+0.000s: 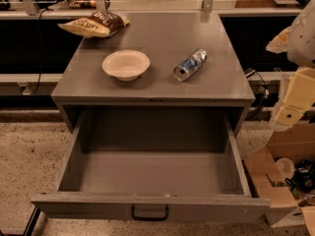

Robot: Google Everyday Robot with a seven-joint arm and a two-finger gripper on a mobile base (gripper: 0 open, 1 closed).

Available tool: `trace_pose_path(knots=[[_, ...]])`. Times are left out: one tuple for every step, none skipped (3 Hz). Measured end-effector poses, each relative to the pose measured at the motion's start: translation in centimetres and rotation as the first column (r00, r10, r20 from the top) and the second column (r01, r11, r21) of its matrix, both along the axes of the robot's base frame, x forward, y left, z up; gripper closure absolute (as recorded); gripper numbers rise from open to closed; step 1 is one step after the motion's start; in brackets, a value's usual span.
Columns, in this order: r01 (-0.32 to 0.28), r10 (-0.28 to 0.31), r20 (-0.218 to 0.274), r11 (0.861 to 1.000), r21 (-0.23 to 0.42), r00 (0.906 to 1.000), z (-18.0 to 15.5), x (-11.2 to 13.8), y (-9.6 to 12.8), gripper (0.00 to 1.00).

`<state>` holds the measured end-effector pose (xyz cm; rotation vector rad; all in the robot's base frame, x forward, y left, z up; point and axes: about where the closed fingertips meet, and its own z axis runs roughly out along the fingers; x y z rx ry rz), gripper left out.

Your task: Close top drawer

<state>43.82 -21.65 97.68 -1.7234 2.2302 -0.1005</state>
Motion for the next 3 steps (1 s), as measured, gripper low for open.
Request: trace_pose_path(knots=[[0.000, 0.000, 0.000, 1.000, 0.000, 1.0000, 0.0, 0.0, 0.0, 0.00], [0.000, 0.000, 0.014, 1.000, 0.007, 0.9999, -2.2, -0.4, 0.3, 0.00], [-0.032, 0.030, 0.027, 0.997, 0.074, 0.9992, -7.6, -2.3, 1.7, 0.00]])
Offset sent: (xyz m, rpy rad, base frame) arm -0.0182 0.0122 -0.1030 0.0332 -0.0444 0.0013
